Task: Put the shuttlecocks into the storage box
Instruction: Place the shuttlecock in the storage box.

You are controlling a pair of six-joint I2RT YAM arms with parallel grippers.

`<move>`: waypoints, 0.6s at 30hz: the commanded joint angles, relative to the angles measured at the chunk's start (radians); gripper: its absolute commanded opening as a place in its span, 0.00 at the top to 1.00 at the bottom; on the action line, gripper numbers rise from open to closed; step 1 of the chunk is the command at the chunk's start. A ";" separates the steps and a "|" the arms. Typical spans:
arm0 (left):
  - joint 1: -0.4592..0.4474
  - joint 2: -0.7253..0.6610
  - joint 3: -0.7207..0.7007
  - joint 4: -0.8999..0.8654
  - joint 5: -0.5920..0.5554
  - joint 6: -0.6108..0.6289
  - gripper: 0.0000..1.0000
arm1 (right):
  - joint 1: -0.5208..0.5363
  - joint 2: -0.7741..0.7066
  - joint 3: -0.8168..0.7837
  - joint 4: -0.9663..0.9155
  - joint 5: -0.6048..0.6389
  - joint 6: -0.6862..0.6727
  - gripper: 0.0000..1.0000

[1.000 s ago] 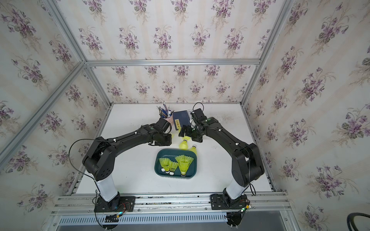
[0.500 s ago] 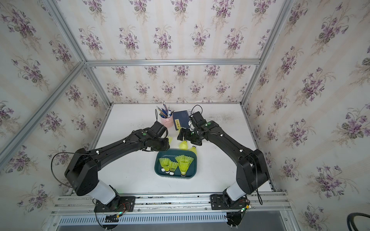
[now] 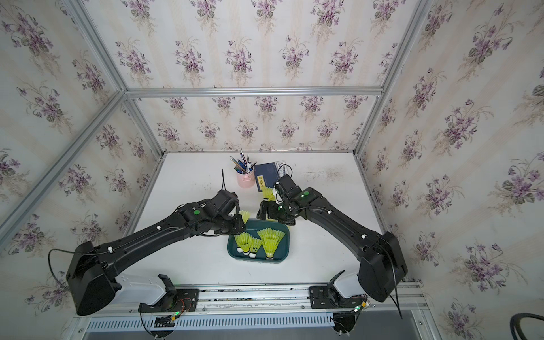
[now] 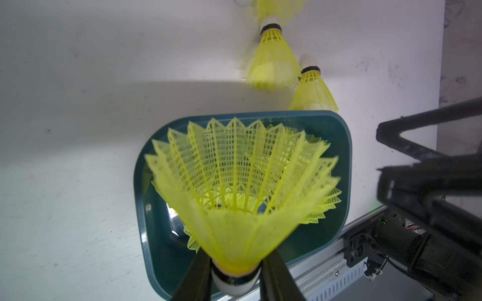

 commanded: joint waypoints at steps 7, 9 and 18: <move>-0.044 -0.061 -0.067 -0.013 0.000 -0.095 0.71 | 0.103 -0.090 -0.064 -0.038 0.012 0.058 0.02; -0.048 -0.050 -0.069 -0.004 -0.002 -0.096 0.71 | 0.113 -0.106 -0.076 -0.036 0.016 0.070 0.02; -0.049 0.029 -0.042 0.009 -0.025 -0.096 0.70 | 0.141 -0.118 -0.083 -0.037 0.025 0.086 0.02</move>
